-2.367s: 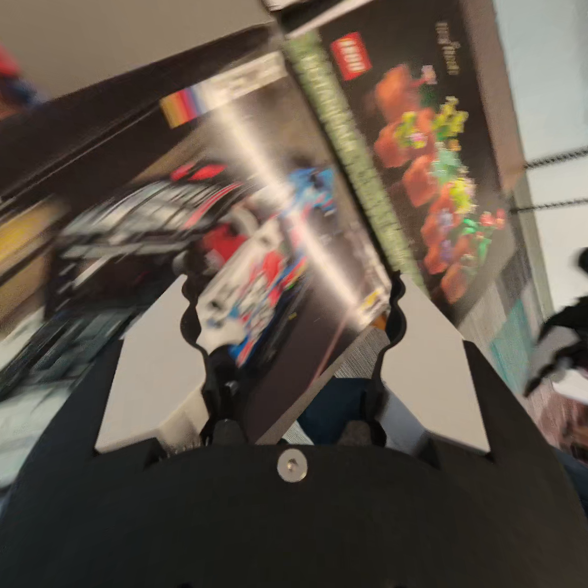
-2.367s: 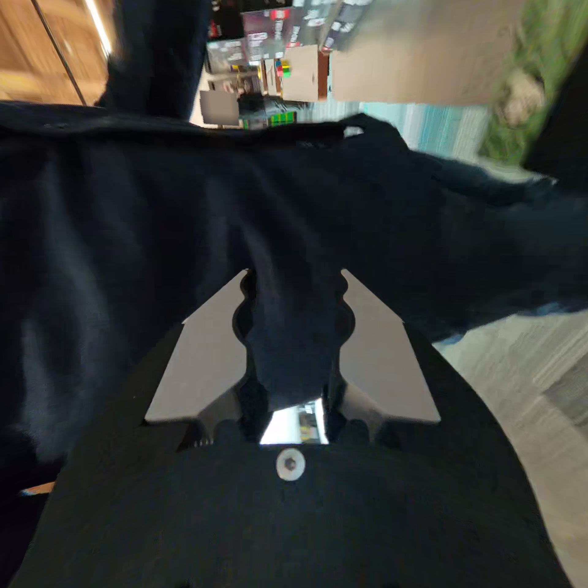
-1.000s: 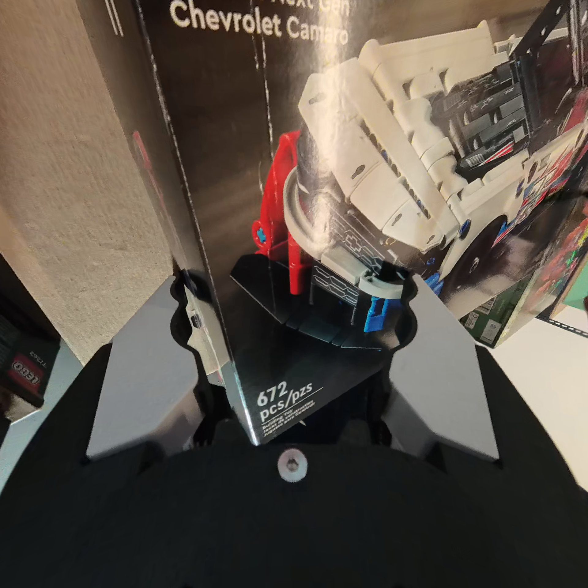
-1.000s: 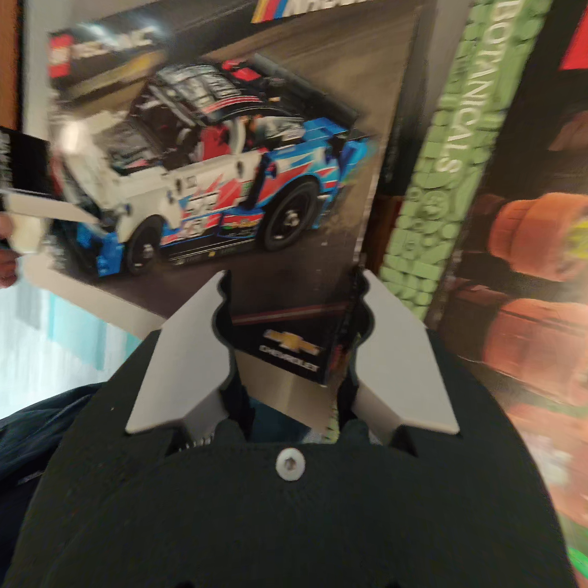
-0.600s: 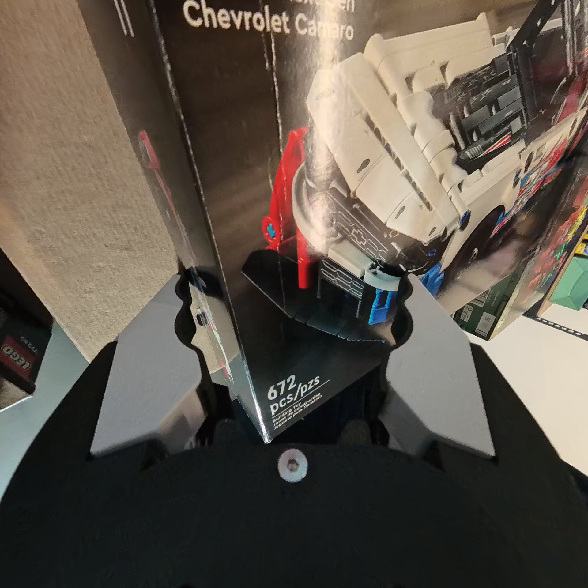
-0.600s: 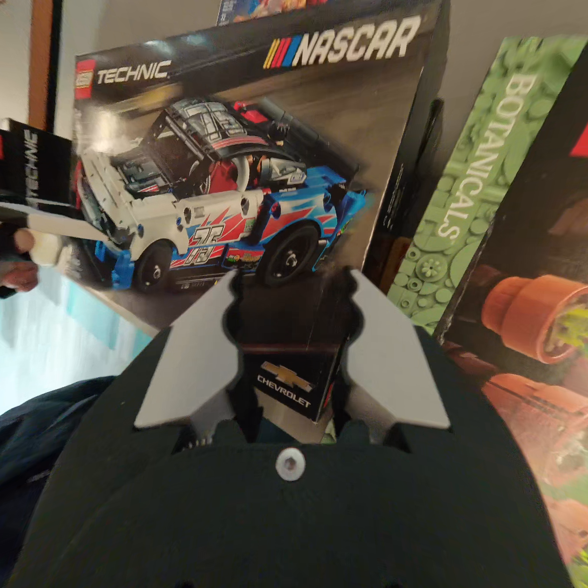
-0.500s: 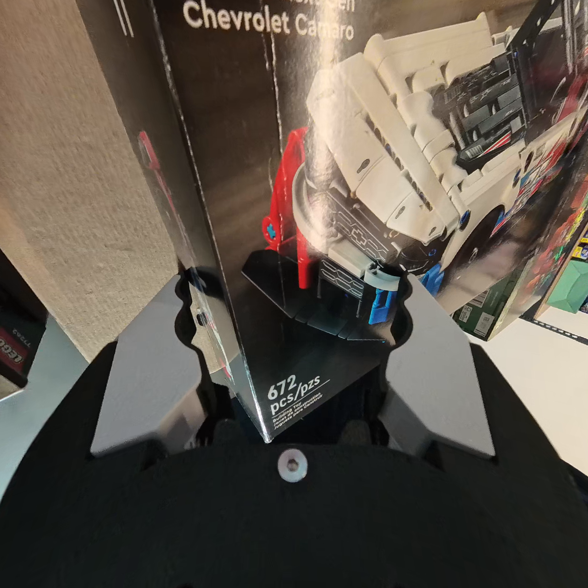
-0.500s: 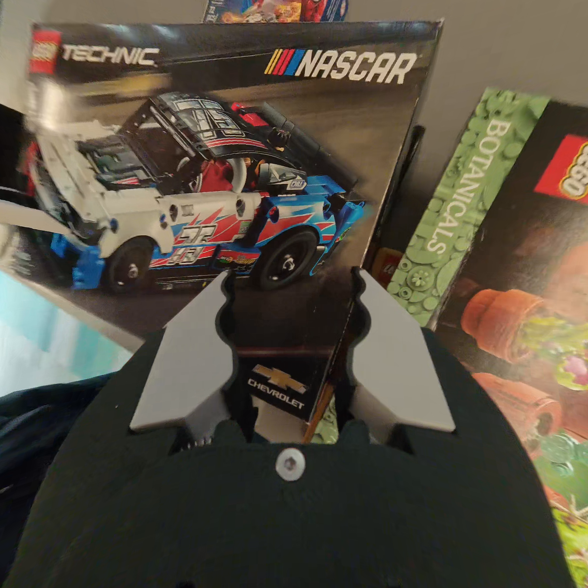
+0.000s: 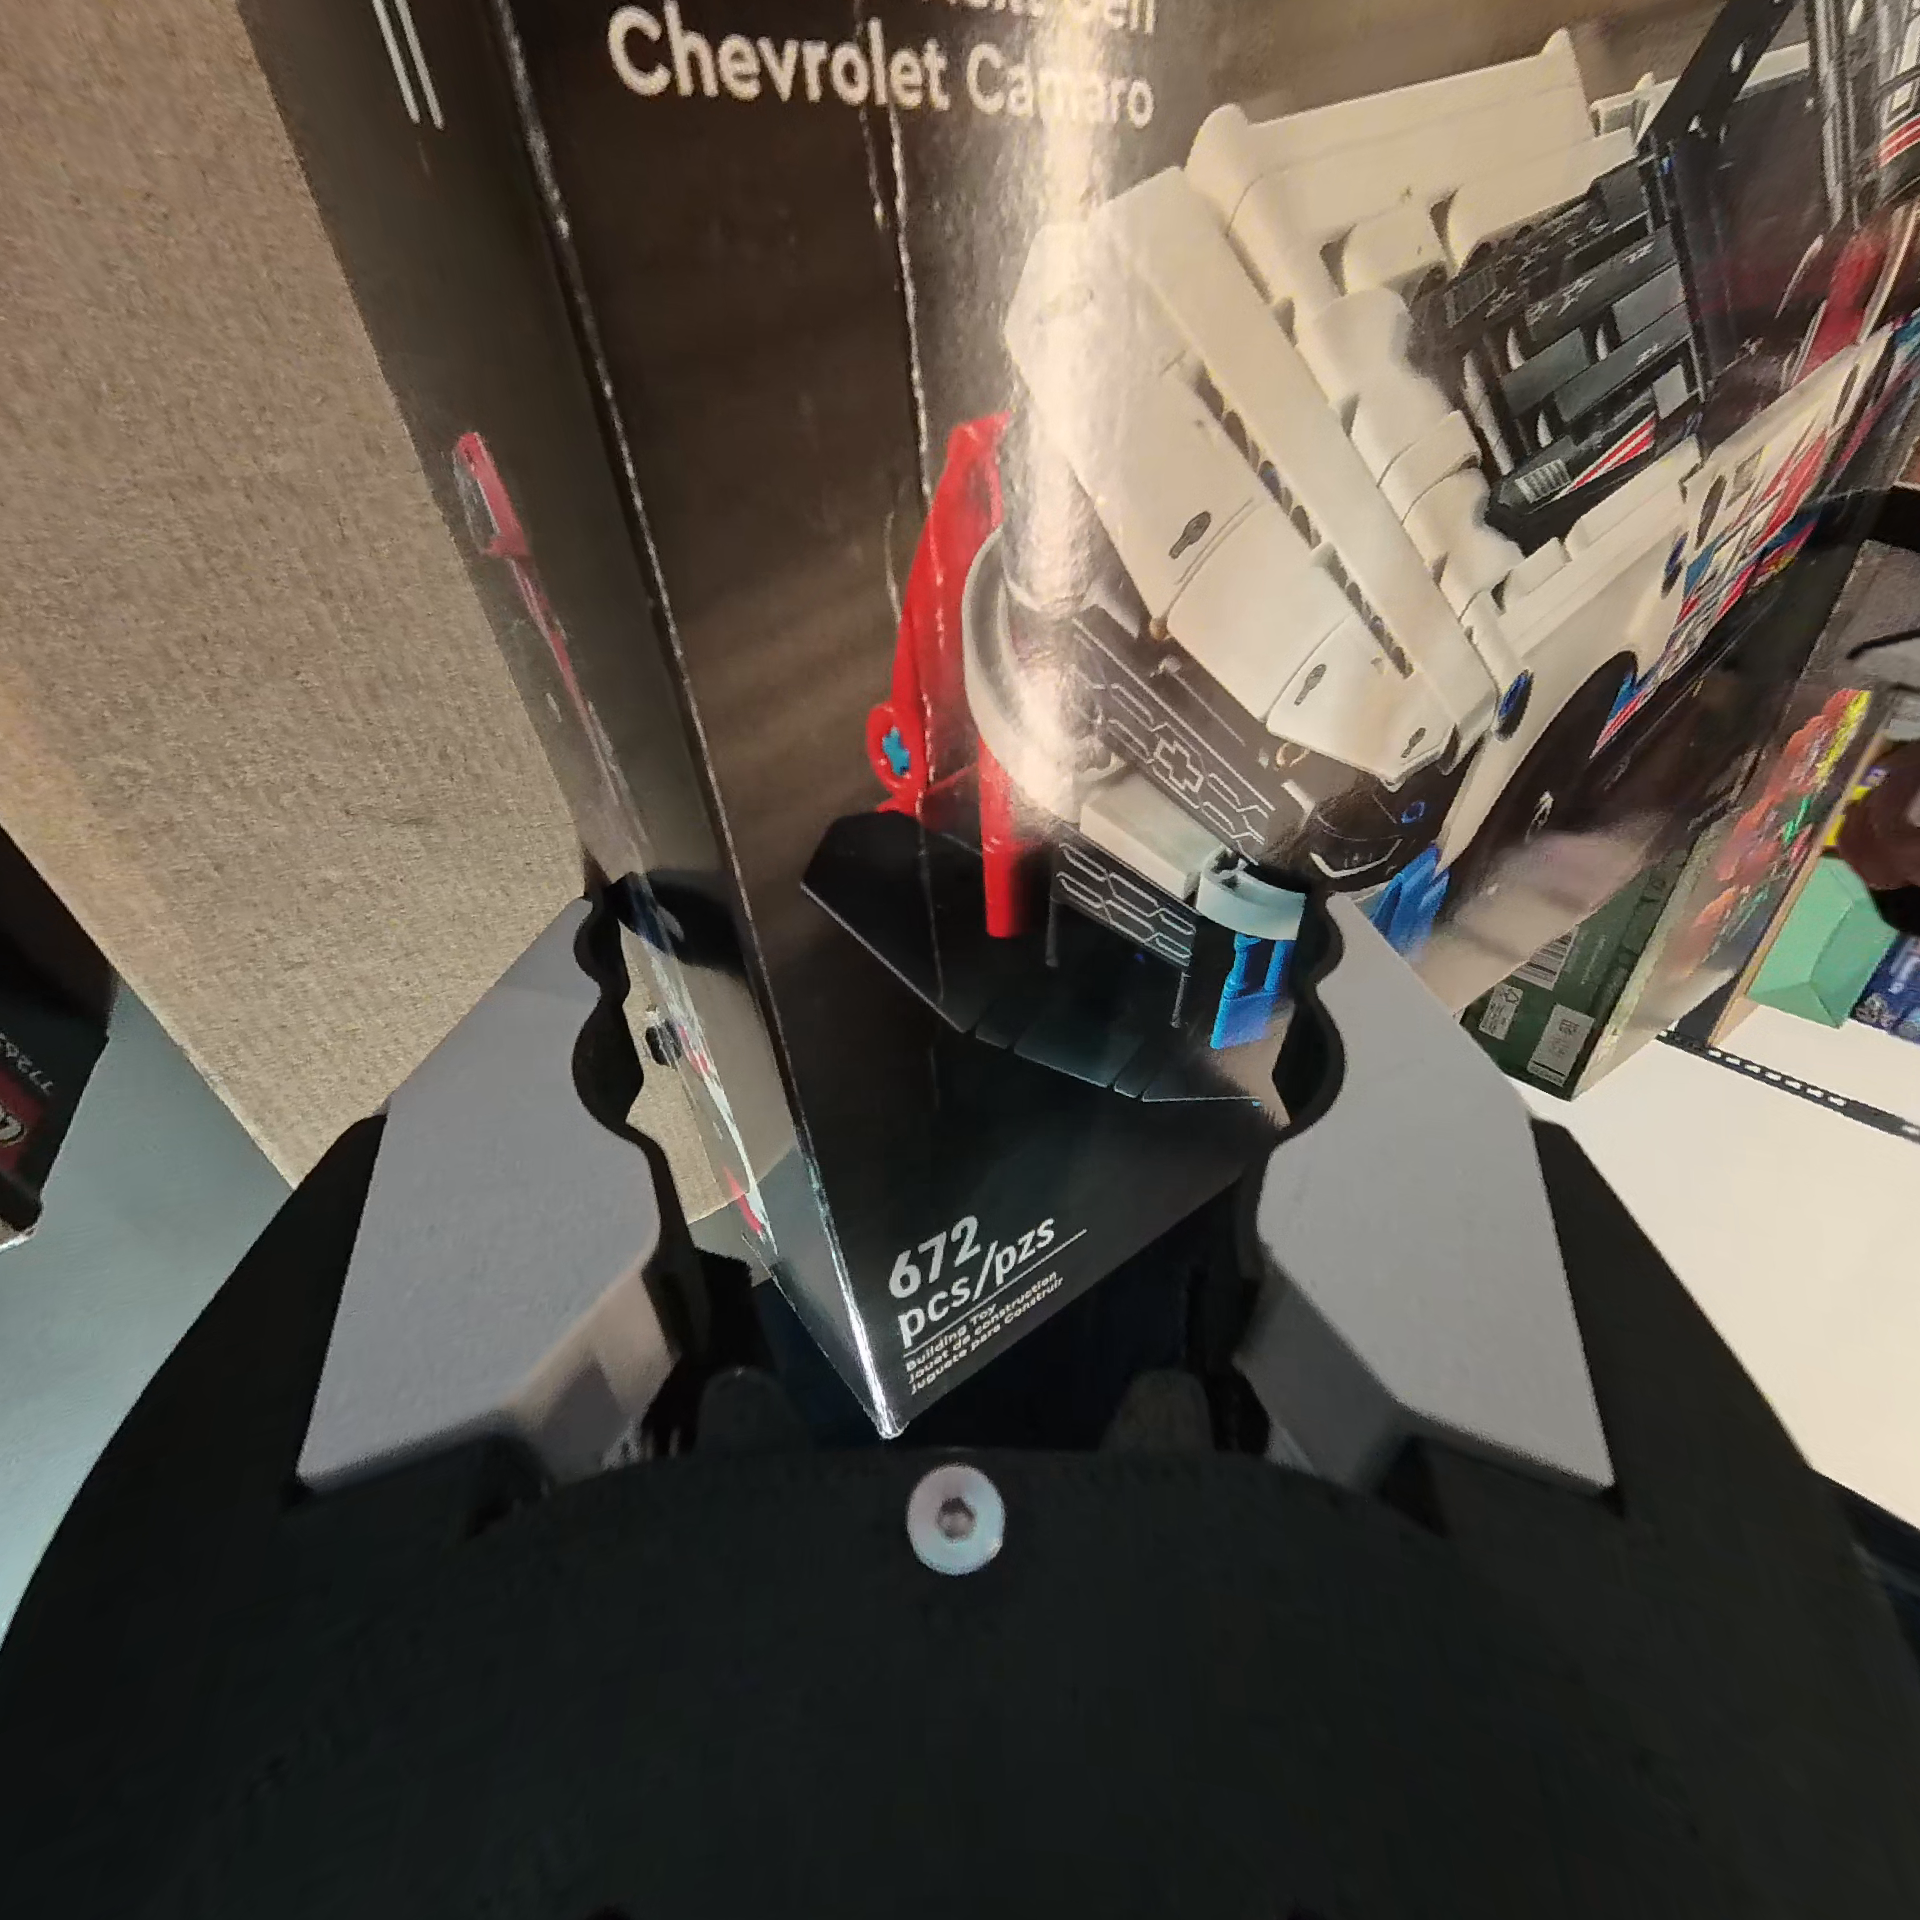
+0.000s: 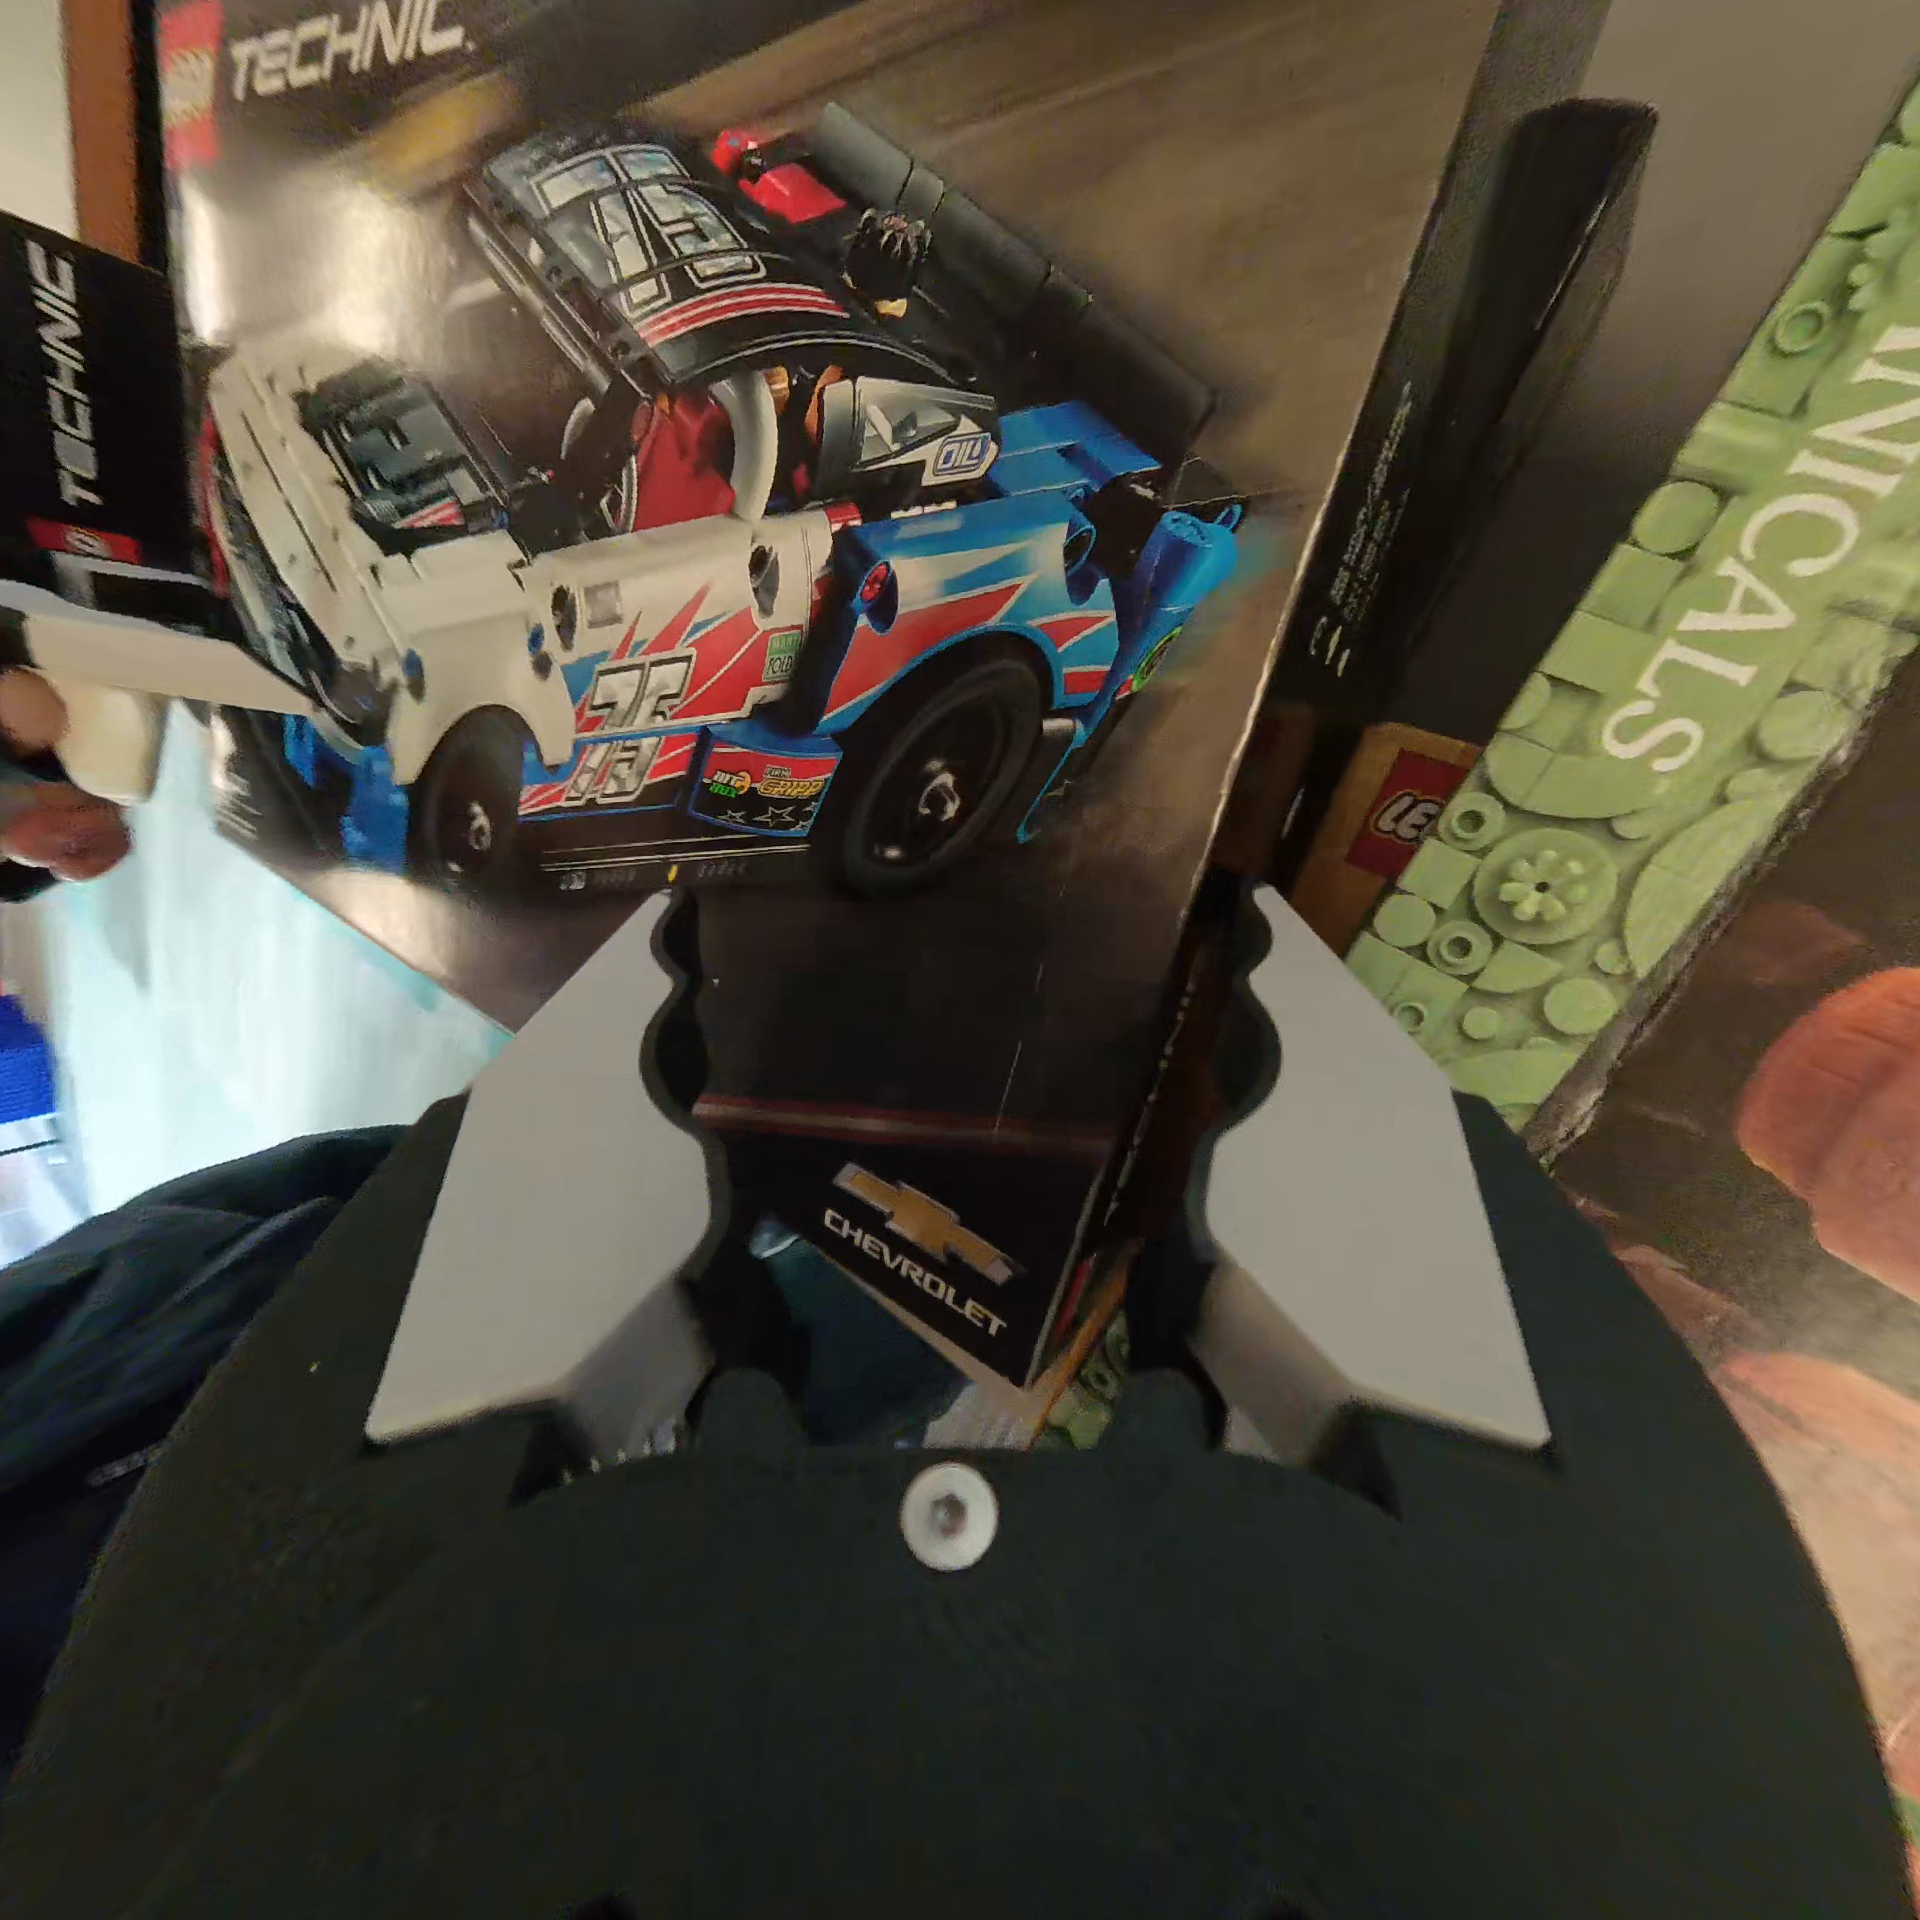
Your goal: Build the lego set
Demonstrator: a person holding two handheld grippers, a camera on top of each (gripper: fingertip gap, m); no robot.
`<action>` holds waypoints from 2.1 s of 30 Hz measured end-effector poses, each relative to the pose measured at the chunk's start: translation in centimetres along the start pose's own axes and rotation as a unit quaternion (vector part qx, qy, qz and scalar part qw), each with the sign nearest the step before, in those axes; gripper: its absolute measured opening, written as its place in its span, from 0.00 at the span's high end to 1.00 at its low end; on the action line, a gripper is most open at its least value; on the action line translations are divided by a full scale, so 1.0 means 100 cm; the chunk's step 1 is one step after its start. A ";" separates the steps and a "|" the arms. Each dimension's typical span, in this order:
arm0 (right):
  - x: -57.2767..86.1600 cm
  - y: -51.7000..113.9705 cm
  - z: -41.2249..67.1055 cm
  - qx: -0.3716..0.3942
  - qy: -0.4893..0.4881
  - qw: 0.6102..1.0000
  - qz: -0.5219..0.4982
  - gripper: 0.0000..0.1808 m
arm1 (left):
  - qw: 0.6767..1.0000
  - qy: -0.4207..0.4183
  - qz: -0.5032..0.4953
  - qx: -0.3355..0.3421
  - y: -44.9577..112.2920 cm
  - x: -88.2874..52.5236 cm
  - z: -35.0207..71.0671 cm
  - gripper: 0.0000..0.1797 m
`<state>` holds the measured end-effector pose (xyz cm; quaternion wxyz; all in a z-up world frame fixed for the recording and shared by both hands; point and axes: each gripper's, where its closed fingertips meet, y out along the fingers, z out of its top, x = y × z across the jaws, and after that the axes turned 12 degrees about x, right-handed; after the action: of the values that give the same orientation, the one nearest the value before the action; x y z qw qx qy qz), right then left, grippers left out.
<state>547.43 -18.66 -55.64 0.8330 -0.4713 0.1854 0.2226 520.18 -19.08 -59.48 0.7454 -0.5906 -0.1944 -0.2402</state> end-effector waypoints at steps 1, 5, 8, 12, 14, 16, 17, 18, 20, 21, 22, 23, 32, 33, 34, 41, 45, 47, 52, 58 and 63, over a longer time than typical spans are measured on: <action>-0.001 -0.001 0.001 -0.006 0.011 1.000 0.009 0.43 | 1.000 -0.001 0.000 -0.001 0.000 0.000 0.000 0.31; -0.001 0.001 0.000 -0.020 0.009 1.000 0.004 0.43 | 1.000 0.018 0.005 -0.007 0.001 0.002 -0.003 0.28; 0.002 0.007 -0.006 -0.043 -0.010 0.999 -0.026 0.35 | 0.999 0.038 0.019 -0.021 0.005 0.005 -0.007 0.24; 0.001 0.028 -0.027 -0.117 -0.044 0.989 -0.078 0.22 | 0.997 0.038 0.035 -0.064 0.008 0.007 -0.009 0.21; 0.001 0.027 -0.023 -0.103 -0.025 0.991 -0.076 0.25 | 0.997 0.032 0.034 -0.066 0.008 0.007 -0.008 0.21; 0.001 0.023 -0.022 -0.101 -0.037 0.991 -0.074 0.28 | 0.997 0.036 0.030 -0.066 0.006 0.007 -0.009 0.23; 0.000 0.019 -0.023 -0.106 -0.049 0.990 -0.075 0.31 | 0.998 0.030 0.021 -0.056 0.007 0.010 -0.008 0.25; -0.001 0.016 -0.024 -0.110 -0.051 0.990 -0.072 0.33 | 0.999 0.020 0.019 -0.043 0.007 0.012 -0.006 0.23; -0.001 0.010 -0.024 -0.107 -0.034 0.992 -0.065 0.40 | 0.999 0.017 0.015 -0.033 0.006 0.012 -0.006 0.25; -0.001 0.007 -0.024 -0.104 -0.031 0.992 -0.061 0.44 | 1.000 -0.005 0.005 -0.019 0.005 0.014 -0.003 0.27; -0.002 0.005 -0.025 -0.101 -0.030 0.993 -0.056 0.46 | 1.000 -0.022 -0.002 -0.009 0.003 0.017 -0.001 0.26; -0.003 0.004 -0.025 -0.097 -0.027 0.994 -0.053 0.46 | 1.000 -0.014 0.000 -0.016 0.002 0.017 -0.004 0.26; -0.011 -0.018 -0.025 -0.057 -0.005 0.996 -0.061 0.48 | 1.000 -0.003 -0.006 -0.009 -0.005 0.028 -0.004 0.28; -0.012 -0.020 -0.022 -0.051 -0.006 0.997 -0.061 0.48 | 1.000 -0.004 -0.007 -0.007 -0.005 0.029 -0.003 0.28; -0.013 -0.023 -0.020 -0.046 -0.006 0.997 -0.061 0.49 | 1.000 -0.005 -0.009 -0.005 -0.007 0.031 -0.002 0.28; -0.020 -0.051 0.000 0.000 -0.008 0.998 -0.067 0.50 | 0.999 -0.009 -0.036 0.012 -0.012 0.049 0.007 0.28; -0.019 -0.065 0.006 0.004 -0.009 0.997 -0.076 0.49 | 0.999 -0.011 -0.048 0.006 -0.011 0.063 0.010 0.28; -0.019 -0.072 0.009 0.013 -0.007 0.997 -0.075 0.49 | 0.999 -0.004 -0.049 0.007 -0.012 0.070 0.016 0.28; -0.018 -0.089 0.018 0.031 -0.007 0.996 -0.080 0.48 | 0.998 0.007 -0.057 0.013 -0.015 0.089 0.025 0.28; -0.014 -0.121 0.035 0.065 -0.014 0.994 -0.092 0.48 | 0.997 0.015 -0.075 0.026 -0.019 0.120 0.031 0.28; 0.005 -0.155 0.022 0.087 0.016 0.990 -0.112 0.49 | 0.993 0.081 -0.087 0.028 -0.013 0.162 0.051 0.28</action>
<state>556.51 -23.69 -43.93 0.8873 -0.4186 0.1633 0.1039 532.50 -16.44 -48.01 0.7512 -0.5292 -0.1900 -0.3458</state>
